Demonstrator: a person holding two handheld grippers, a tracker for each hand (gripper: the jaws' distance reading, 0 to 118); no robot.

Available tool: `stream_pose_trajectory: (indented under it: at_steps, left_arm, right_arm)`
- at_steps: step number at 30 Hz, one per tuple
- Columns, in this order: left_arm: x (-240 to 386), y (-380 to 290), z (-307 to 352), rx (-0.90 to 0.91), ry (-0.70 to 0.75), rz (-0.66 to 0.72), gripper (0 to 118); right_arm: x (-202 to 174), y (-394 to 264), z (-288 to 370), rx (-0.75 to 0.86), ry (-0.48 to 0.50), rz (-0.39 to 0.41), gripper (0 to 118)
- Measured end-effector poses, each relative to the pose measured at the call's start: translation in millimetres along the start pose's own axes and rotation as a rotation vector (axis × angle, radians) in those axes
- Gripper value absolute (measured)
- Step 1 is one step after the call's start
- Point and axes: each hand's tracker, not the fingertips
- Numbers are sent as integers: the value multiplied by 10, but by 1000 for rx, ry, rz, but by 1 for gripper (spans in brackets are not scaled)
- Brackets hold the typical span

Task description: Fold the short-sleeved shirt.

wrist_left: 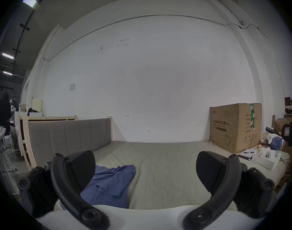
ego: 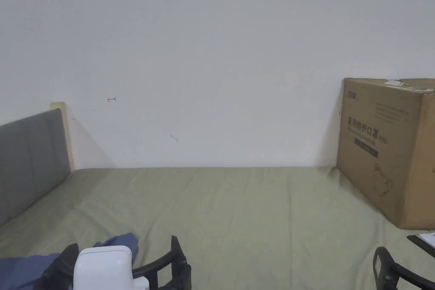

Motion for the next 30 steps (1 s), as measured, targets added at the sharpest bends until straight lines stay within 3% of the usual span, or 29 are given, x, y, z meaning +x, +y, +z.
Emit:
stream_pose_trajectory:
  at_steps: [8,12,17,30]
  left_arm:
    - [-4,37,16,-57,-15,20,118]
    - [-96,24,-11,-119,-217,118,118]
    - [-60,1,49,-51,-83,99,118]
    - [61,-13,57,-32,-86,-22,118]
  right_arm:
    - [-70,-9,8,-19,18,55,118]
    - [-112,-10,-5,-12,-3,100,118]
    - [-104,-38,7,-31,4,72,118]
    - [-101,-16,-11,-37,7,58,118]
